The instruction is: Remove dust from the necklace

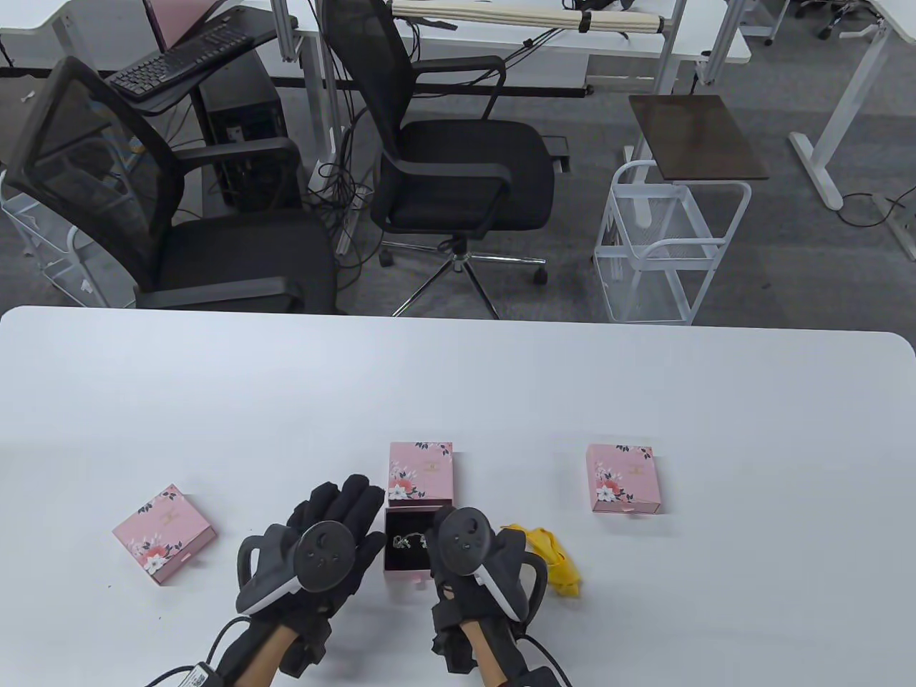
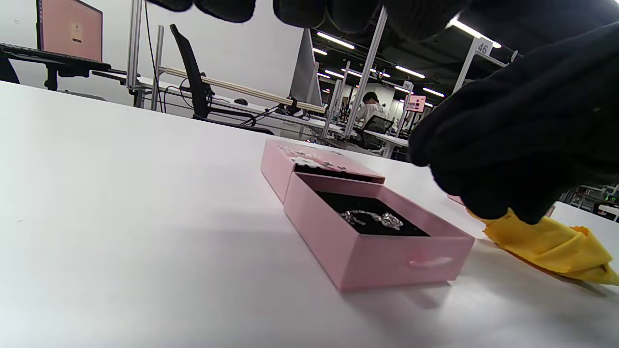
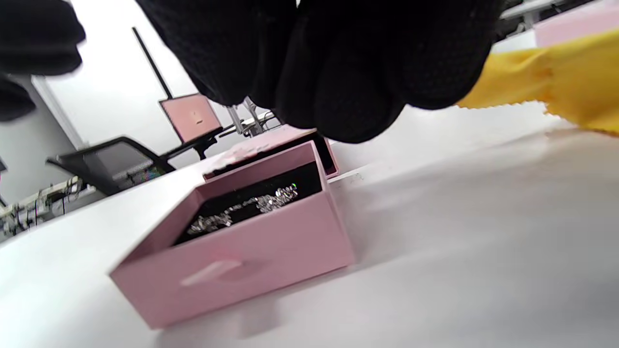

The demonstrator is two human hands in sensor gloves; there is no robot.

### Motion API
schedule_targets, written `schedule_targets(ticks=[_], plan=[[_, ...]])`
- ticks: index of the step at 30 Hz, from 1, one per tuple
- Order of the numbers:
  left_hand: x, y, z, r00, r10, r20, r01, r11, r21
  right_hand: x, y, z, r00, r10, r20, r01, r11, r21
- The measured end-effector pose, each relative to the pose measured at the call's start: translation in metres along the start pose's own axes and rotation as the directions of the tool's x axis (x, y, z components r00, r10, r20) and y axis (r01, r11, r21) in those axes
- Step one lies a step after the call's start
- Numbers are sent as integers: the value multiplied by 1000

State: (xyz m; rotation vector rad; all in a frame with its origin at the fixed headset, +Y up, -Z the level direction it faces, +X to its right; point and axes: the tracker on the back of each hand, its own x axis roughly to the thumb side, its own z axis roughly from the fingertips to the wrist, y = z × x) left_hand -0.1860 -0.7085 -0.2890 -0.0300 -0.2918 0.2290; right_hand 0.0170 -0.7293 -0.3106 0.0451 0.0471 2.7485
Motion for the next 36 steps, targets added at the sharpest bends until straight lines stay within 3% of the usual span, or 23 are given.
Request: schedule_targets(ticks=[9, 19, 23, 36], plan=[[-11, -9, 7, 999, 52, 2, -52, 999, -1, 12, 25, -6, 957, 263, 121, -271, 960, 63], [-8, -9, 13, 1000, 24, 9, -24, 1000, 15, 16, 35, -8, 946, 318, 67, -323, 942, 96], [-10, -9, 15, 1000, 23, 1, -23, 999, 28, 15, 35, -8, 941, 334, 58, -336, 940, 49], [-7, -12, 15, 1000, 26, 3, -26, 999, 21, 22, 41, -7, 869, 477, 130, -482, 876, 13]])
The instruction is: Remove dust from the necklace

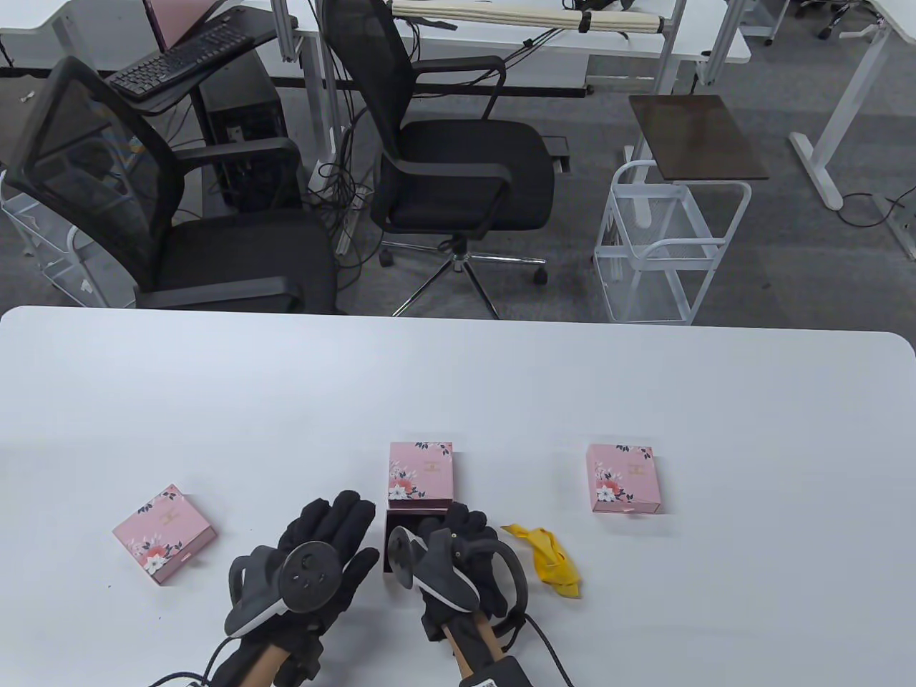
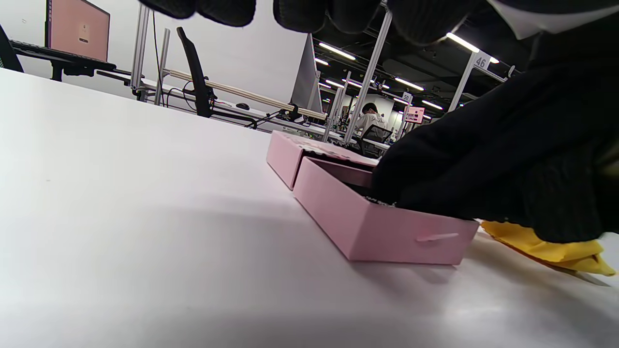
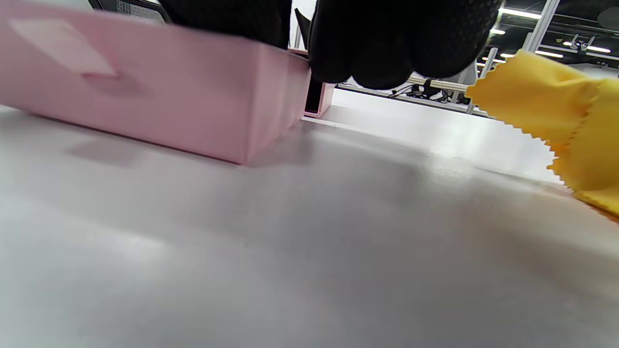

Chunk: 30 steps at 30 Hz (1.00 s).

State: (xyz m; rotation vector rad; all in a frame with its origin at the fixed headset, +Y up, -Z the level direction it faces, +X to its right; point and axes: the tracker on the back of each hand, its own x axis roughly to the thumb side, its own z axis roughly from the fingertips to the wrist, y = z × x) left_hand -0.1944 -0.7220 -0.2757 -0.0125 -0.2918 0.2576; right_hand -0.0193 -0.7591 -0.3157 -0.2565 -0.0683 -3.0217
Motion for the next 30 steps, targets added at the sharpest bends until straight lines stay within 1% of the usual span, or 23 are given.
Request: schedule_targets(ticks=[4, 8, 10, 14, 15, 17, 19, 21, 23, 28, 30], plan=[[1, 1, 1, 1000, 3, 3, -3, 1000, 16, -2, 1, 1, 1000, -13, 6, 13, 1000, -16], [0, 1, 1, 1000, 1, 1, -1, 1000, 26, -6, -5, 3, 1000, -12, 28, 15, 995, -96], [-1, 2, 1, 1000, 3, -3, -2, 1000, 31, -9, -11, 6, 998, -43, 38, 48, 988, -144], [-3, 2, 1, 1000, 17, -8, -16, 999, 38, -15, -28, 10, 985, -163, 57, 171, 962, -214], [-4, 2, 0, 1000, 21, -9, -21, 999, 38, -16, -32, 11, 980, -191, 64, 200, 955, -219], [-5, 2, 0, 1000, 26, -12, -26, 999, 38, -16, -32, 11, 976, -207, 69, 217, 953, -210], [-5, 1, 1, 999, 27, -17, -27, 999, 36, -15, -29, 10, 979, -195, 63, 204, 961, -189], [-5, 1, 1, 999, 27, -19, -27, 999, 32, -15, -23, 8, 982, -177, 62, 184, 972, -144], [-6, 1, 1, 999, 28, -19, -27, 999, 33, -17, -21, 7, 981, -186, 55, 192, 972, -137], [-6, 1, 1, 999, 30, -17, -29, 999, 34, -20, -25, 8, 971, -232, 57, 238, 959, -153], [-6, 1, 1, 999, 31, -16, -31, 999, 27, -21, -29, 9, 960, -273, 62, 279, 945, -168]])
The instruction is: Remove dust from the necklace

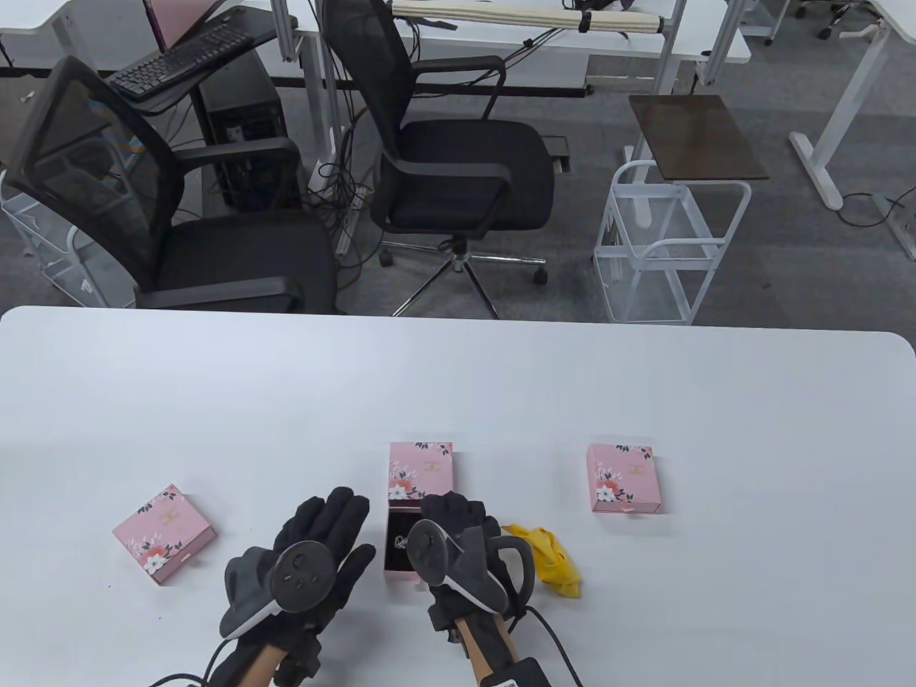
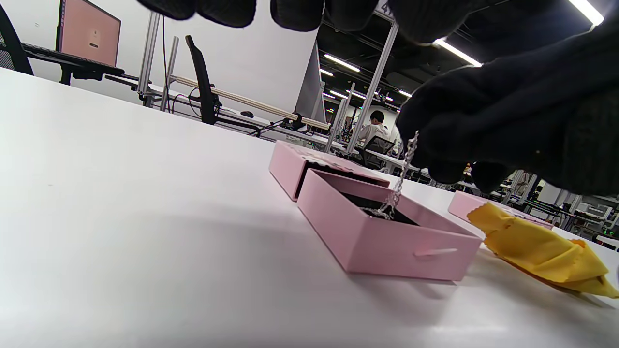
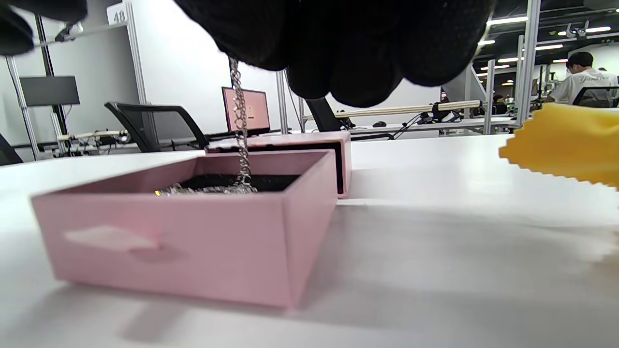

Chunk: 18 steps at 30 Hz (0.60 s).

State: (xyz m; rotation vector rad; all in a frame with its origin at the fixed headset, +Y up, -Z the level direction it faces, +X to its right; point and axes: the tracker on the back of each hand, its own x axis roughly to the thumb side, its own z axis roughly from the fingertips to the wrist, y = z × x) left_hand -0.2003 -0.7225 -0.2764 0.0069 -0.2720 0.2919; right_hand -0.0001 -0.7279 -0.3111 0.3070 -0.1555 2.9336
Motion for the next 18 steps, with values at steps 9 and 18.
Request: schedule_targets(ticks=[9, 18], plan=[[0, -1, -1, 1000, 31, 2, -31, 999, -12, 4, -25, 0, 989, -146, 8, 146, 988, -51], [-1, 0, -1, 998, 58, 5, -58, 998, -7, 11, -59, -8, 968, -248, 46, 252, 960, -123]])
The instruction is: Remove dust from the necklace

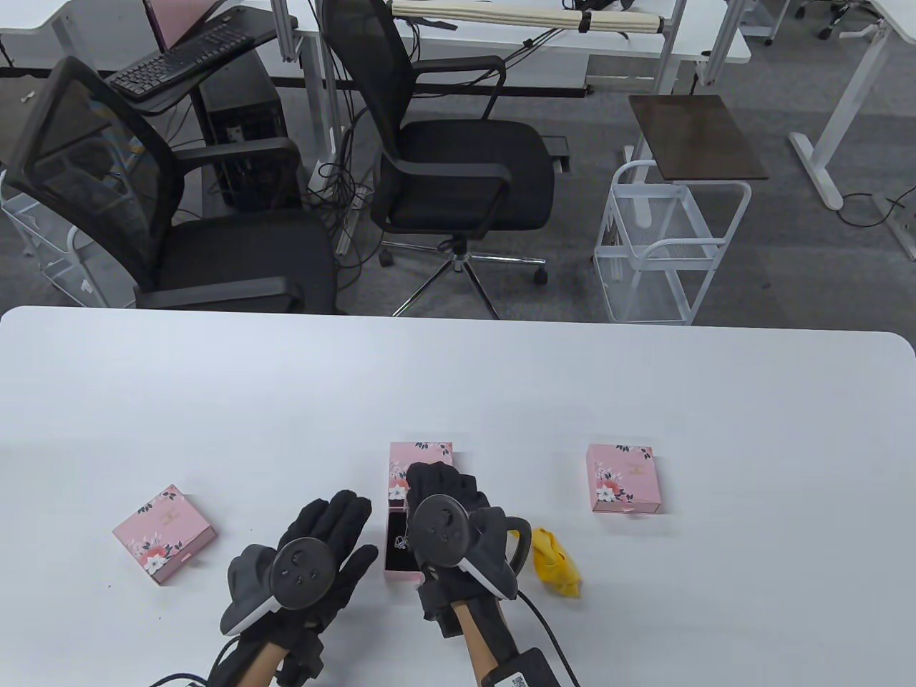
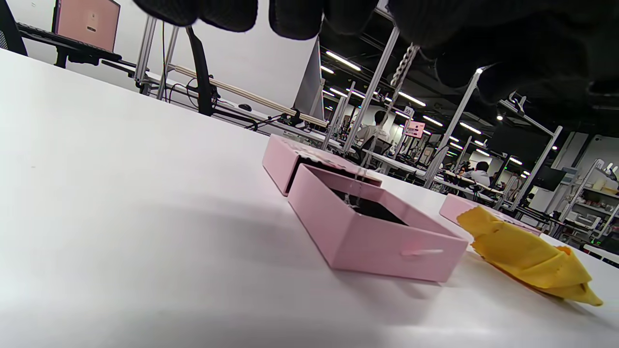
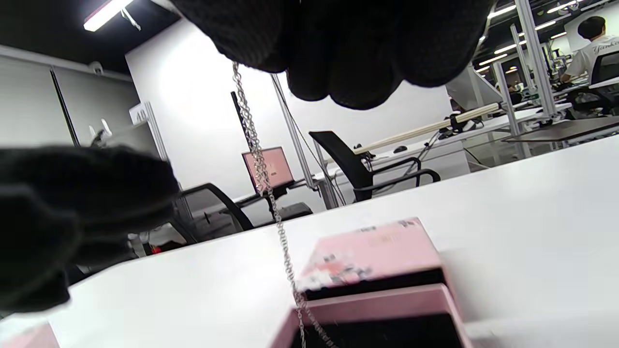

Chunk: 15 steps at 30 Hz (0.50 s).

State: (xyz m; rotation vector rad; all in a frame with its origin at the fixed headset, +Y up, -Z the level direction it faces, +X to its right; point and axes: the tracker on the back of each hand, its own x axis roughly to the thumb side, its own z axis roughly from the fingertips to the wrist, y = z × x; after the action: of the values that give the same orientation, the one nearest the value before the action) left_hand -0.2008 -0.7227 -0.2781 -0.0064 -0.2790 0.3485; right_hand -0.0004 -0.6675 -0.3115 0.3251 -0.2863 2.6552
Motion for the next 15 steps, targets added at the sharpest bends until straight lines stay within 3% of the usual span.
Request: schedule_targets(ticks=[8, 15], plan=[[7, 3, -4, 995, 95, 21, -96, 992, 79, 4, -20, -1, 998, -50, 39, 52, 996, -67], [27, 18, -18, 964, 267, 11, -265, 951, 156, 3, -33, 1, 990, -130, 54, 135, 985, -103]])
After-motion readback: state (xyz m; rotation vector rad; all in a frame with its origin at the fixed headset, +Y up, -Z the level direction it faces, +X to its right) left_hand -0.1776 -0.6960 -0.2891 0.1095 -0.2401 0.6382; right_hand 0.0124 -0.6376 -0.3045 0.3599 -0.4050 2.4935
